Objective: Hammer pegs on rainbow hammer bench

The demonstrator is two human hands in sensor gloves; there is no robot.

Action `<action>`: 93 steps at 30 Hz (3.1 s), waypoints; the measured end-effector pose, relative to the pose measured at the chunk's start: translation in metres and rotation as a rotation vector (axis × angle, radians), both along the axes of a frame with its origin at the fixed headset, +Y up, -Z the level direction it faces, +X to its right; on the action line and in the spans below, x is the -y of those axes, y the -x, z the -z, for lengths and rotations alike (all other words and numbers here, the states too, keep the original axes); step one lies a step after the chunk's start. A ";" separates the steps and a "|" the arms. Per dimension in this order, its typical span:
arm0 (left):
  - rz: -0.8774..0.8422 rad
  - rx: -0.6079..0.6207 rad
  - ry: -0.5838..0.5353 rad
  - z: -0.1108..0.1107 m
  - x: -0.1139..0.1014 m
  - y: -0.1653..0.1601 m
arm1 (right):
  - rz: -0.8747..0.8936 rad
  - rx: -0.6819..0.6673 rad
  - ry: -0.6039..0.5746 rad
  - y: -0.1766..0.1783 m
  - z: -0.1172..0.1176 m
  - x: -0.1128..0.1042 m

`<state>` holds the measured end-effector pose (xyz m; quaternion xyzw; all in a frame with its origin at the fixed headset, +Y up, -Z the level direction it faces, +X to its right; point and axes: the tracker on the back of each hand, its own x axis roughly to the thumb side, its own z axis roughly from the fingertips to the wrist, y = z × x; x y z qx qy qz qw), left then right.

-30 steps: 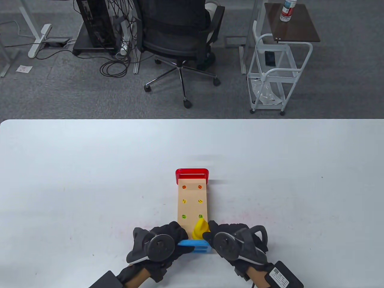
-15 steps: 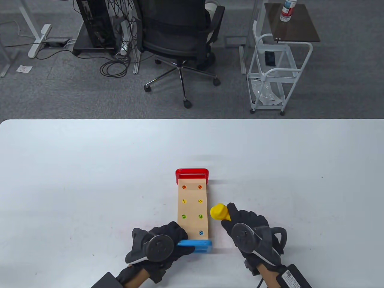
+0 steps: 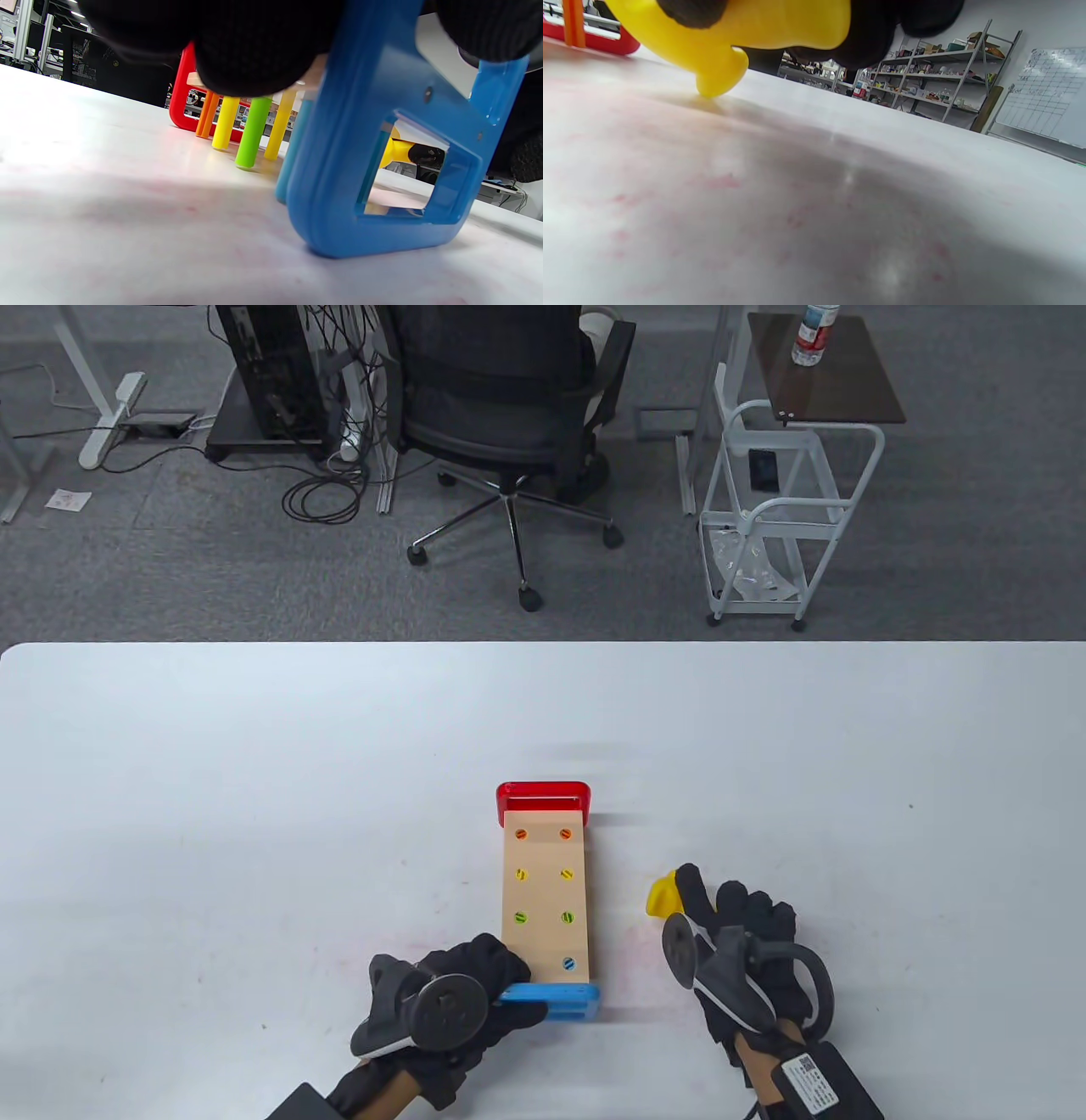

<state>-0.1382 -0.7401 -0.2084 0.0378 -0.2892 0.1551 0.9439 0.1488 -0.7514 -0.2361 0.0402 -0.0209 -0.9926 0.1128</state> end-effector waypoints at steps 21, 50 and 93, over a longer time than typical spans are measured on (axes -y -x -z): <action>-0.097 -0.046 -0.199 0.003 -0.026 0.038 | 0.181 0.021 0.043 -0.018 -0.005 -0.008; 0.180 -0.320 -0.116 0.012 -0.015 0.070 | 0.122 -0.002 0.025 -0.017 -0.007 -0.011; 0.236 -0.303 -0.061 0.014 -0.014 0.065 | 0.094 -0.038 0.076 -0.010 -0.007 -0.004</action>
